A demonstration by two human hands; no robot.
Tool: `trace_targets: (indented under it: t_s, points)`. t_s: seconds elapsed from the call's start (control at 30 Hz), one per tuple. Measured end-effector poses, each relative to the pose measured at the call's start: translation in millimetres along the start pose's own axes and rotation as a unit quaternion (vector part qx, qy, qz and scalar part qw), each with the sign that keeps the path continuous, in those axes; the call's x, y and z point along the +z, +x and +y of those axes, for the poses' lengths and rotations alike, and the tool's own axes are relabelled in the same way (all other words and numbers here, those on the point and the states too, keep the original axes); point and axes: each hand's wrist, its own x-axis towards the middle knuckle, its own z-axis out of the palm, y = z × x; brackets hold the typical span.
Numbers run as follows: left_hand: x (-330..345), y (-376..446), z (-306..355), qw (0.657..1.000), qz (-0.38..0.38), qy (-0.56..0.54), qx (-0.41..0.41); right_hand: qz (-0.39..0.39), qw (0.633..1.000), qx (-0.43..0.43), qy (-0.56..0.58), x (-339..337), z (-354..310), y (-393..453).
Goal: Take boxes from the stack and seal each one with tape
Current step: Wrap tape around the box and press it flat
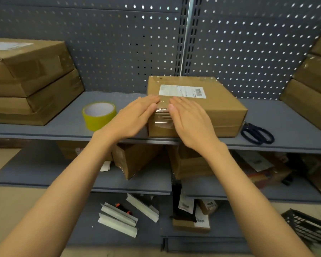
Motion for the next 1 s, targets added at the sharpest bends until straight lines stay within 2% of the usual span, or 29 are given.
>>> trace_targets:
  t_s: [0.27,0.37,0.47,0.57,0.77,1.0]
  points:
    - [1.1,7.3,16.5,0.999,0.047,0.011,0.008,0.021,0.998,-0.016,0.050,-5.4,8.3,15.0]
    - [8.9,9.6,8.5,1.000,0.002,0.017,0.024,0.036,0.999,-0.031,-0.008,8.1,11.3,20.6]
    - [9.0,9.5,0.2,0.999,-0.014,0.028,0.041,0.072,0.994,-0.039,-0.079,18.5,17.0,17.9]
    - [5.1,11.6,-1.8,0.996,-0.035,0.066,0.054,0.071,0.990,-0.065,-0.108,19.8,23.1,16.9]
    - [-2.3,14.4,-10.0,0.979,-0.060,0.158,0.113,0.025,0.986,-0.107,-0.123,16.9,31.2,16.9]
    - [-5.2,15.1,-9.4,0.973,-0.072,0.176,0.133,-0.021,0.985,-0.118,-0.122,10.9,33.0,16.5]
